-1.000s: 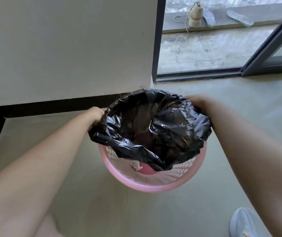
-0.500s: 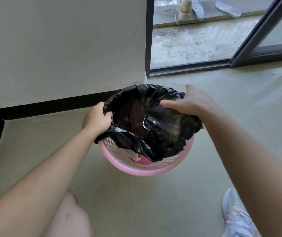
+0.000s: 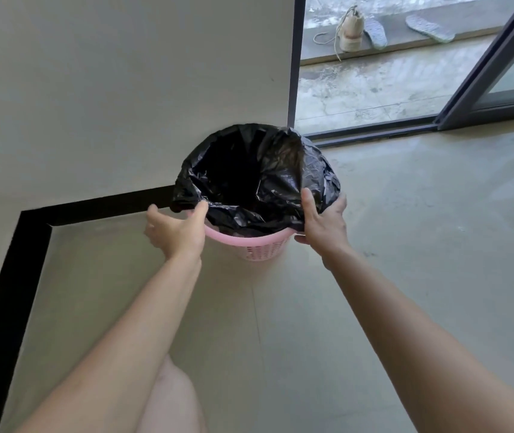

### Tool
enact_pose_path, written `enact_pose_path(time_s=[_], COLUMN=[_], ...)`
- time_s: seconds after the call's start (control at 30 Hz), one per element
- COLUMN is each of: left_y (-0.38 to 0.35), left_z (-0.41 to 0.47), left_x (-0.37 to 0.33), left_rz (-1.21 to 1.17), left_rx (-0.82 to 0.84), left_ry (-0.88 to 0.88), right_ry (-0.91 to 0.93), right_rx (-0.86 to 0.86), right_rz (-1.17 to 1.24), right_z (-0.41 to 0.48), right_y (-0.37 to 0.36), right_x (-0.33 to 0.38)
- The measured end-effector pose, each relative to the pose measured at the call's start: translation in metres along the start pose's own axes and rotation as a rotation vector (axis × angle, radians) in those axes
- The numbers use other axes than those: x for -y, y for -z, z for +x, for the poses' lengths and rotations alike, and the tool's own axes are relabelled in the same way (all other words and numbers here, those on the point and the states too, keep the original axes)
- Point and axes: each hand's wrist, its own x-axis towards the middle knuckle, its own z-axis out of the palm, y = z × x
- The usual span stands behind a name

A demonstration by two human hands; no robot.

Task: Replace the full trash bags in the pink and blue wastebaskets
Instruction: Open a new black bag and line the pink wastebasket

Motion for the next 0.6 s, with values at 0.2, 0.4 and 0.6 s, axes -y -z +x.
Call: enact_pose_path(time_s=[0.2, 0.4, 0.6], left_y=[-0.011, -0.015, -0.004], left_z=[-0.022, -0.006, -0.02], left_x=[-0.003, -0.014, -0.021], left_rz=[0.005, 0.396, -0.367], left_rx=[-0.083, 0.01, -0.051], left_ry=[-0.06, -0.086, 0.143], right_ry=[-0.266, 0.051, -0.236], right_rx=[-0.083, -0.068, 0.036], right_rz=[0.338, 0.342, 0.845], right_z=[-0.024, -0.034, -0.025], right_y=[-0.018, -0.012, 0.001], right_x=[-0.013, -0.024, -0.015])
